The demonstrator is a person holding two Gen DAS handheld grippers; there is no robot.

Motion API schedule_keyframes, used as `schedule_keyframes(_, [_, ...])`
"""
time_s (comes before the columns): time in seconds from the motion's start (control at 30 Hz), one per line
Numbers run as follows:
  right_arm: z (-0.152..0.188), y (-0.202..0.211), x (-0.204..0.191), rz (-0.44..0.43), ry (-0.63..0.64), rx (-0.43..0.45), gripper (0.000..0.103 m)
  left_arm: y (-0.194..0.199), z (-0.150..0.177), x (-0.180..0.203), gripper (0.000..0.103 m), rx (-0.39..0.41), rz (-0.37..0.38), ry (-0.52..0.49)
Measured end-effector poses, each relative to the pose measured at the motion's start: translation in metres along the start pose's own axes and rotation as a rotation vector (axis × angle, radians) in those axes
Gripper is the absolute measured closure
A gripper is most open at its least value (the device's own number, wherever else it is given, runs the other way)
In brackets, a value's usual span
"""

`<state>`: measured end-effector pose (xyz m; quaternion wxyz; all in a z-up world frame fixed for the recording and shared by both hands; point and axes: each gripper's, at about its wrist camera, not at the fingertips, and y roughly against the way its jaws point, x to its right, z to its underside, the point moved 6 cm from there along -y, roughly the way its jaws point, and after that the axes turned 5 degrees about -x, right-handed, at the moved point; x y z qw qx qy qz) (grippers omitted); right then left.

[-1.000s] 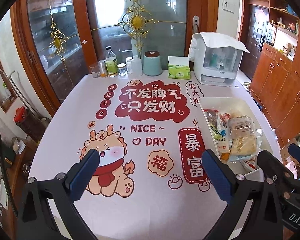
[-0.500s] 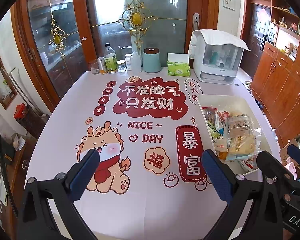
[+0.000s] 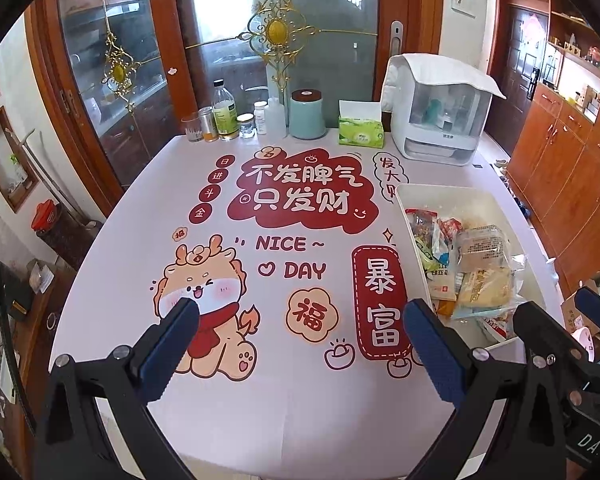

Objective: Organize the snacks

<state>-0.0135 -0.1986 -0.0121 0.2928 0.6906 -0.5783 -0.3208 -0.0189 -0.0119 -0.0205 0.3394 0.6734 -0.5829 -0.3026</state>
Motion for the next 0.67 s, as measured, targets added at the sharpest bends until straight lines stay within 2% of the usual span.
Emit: schedule_keyframes(0.67, [-0.005, -0.016, 0.014, -0.056, 0.035, -0.026, 0.006, -0.009, 0.001, 0.013, 0.001, -0.031, -0.041, 0.052])
